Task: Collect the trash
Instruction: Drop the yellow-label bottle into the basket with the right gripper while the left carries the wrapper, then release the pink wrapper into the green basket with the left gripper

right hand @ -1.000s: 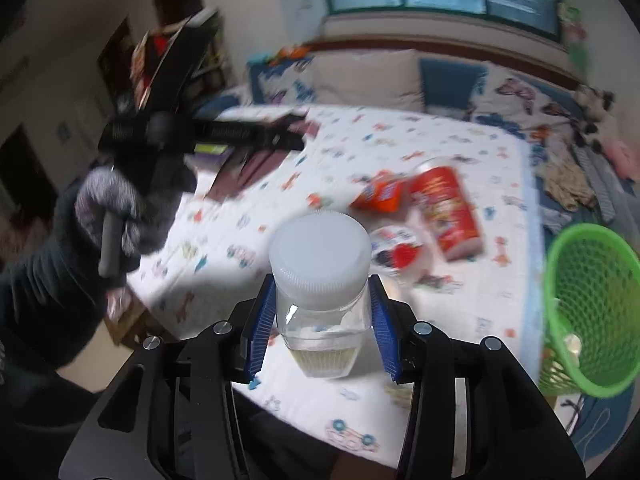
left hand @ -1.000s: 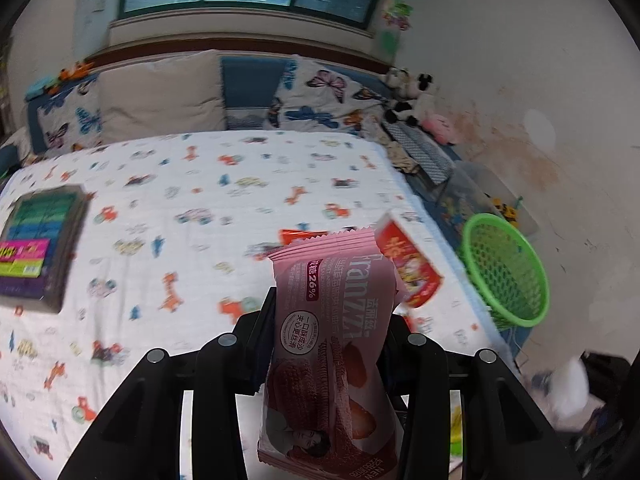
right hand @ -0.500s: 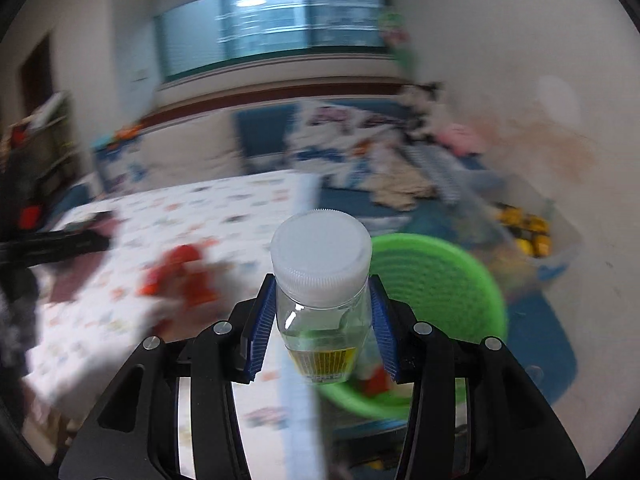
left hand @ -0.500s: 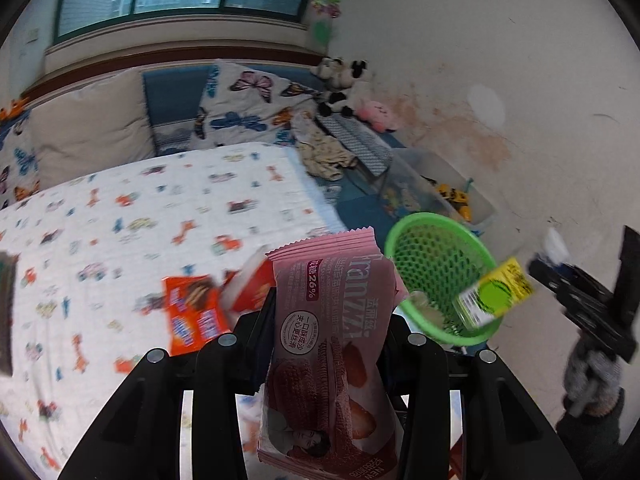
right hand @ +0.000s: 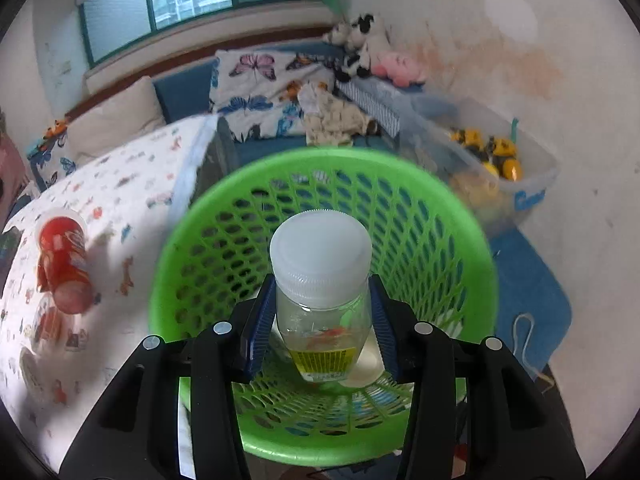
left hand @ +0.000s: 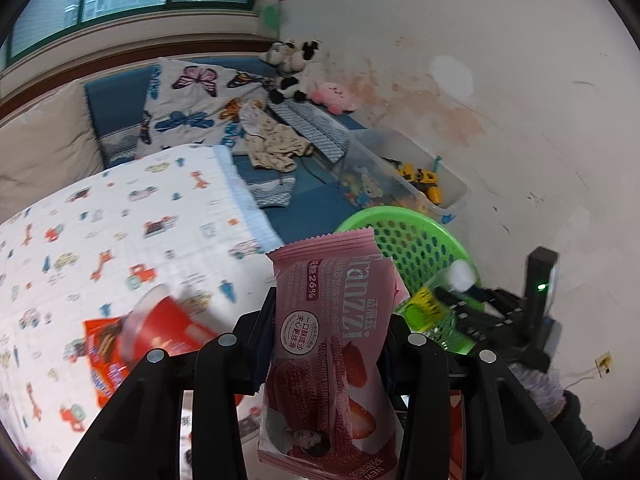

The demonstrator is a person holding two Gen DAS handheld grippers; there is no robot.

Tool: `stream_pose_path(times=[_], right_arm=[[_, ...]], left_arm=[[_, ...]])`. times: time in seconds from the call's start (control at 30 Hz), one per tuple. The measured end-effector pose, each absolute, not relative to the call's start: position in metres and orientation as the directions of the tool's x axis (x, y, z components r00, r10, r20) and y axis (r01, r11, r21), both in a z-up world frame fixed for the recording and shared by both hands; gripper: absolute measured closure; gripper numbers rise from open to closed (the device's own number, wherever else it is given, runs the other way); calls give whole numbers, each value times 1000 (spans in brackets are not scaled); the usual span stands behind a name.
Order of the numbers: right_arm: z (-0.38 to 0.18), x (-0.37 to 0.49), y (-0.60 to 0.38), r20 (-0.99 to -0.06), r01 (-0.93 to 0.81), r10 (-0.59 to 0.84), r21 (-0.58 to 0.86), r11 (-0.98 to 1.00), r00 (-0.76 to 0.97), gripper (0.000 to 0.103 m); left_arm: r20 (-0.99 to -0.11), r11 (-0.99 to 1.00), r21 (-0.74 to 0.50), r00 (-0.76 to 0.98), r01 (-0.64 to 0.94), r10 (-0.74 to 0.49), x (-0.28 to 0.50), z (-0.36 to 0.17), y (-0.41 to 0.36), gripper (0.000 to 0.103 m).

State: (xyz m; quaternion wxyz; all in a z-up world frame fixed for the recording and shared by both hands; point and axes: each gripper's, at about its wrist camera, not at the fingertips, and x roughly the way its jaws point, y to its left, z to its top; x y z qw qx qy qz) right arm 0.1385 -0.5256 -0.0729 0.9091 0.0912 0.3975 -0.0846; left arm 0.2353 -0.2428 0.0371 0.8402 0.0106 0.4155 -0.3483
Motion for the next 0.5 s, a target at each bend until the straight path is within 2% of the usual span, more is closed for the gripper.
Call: stream_pose_path(times=[0.13, 0.33, 0.5], right_arm=[[-69, 132, -528, -719, 236, -82, 117, 965, 691, 43], [-47, 115, -530, -678, 231, -79, 137, 963, 730, 41], [-36, 95, -525, -649, 228, -88, 135, 964, 756, 34]], left_arm=[[-706, 732, -286, 381, 618, -597, 237, 34, -267, 63], [-717, 702, -299, 333, 646, -612, 237, 25, -304, 63], [-734, 672, -312, 279, 672, -619, 236, 11, -339, 62]])
